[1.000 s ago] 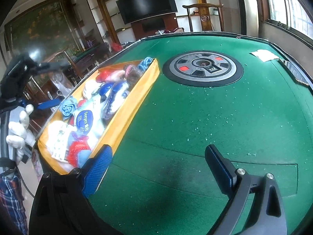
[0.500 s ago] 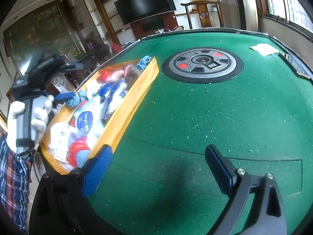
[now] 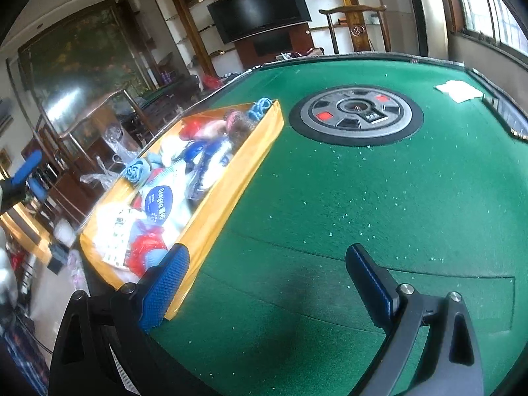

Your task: Organize soft objects

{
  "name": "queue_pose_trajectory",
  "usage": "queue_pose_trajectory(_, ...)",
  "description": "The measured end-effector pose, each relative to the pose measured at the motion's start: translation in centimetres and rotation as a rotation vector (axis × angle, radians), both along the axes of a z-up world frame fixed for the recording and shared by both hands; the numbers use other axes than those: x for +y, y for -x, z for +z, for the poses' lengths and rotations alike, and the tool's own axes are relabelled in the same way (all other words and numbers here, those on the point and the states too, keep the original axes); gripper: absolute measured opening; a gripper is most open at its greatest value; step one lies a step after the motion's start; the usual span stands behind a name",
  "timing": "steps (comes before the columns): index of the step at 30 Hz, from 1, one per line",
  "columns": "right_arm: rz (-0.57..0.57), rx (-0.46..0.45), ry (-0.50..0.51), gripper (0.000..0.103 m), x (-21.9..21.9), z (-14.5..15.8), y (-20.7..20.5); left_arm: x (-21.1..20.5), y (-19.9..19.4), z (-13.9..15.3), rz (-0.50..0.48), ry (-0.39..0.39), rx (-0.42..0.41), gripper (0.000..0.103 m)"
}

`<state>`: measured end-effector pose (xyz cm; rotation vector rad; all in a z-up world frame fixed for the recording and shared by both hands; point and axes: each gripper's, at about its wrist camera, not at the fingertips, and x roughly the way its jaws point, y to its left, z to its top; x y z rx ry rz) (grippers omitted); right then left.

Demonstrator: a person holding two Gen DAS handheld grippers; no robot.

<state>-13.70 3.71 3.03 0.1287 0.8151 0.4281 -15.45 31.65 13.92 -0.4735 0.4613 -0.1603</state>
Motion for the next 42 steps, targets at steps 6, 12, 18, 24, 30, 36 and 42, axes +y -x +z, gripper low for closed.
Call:
queue_pose_trajectory(6, 0.108, -0.080, 0.164, 0.094, 2.9, 1.3, 2.0, -4.2, -2.0, -3.1, 0.203, -0.287, 0.166, 0.103)
queue_pose_trajectory(12, 0.179, -0.155, 0.291, 0.094, 5.8, 2.2, 3.8, -6.0, -2.8, -5.4, 0.374, -0.434, 0.292, 0.103)
queue_pose_trajectory(18, 0.120, -0.158, 0.352, 0.093, 7.3, 3.0, 2.7, -7.1, -1.9, -6.0, 0.383, -0.480, 0.295, 0.103)
queue_pose_trajectory(24, 0.069, -0.132, 0.374, 0.093, 7.7, 3.8, 0.9, -6.0, -0.9, -6.1, 0.389, -0.435, 0.295, 0.103)
queue_pose_trajectory(30, 0.087, -0.153, 0.410, 0.093, 9.5, 4.4, 1.0, -4.6, -0.6, -6.4, 0.387, -0.397, 0.307, 0.103)
queue_pose_trajectory(36, 0.117, -0.148, 0.439, 0.093, 11.4, 4.0, 0.7, -3.2, -0.6, -7.0, 0.377, -0.335, 0.326, 0.103)
queue_pose_trajectory(42, 0.124, -0.141, 0.445, 0.093, 12.1, 3.7, 0.3, -2.4, -0.5, -7.5, 0.393, -0.330, 0.327, 0.103)
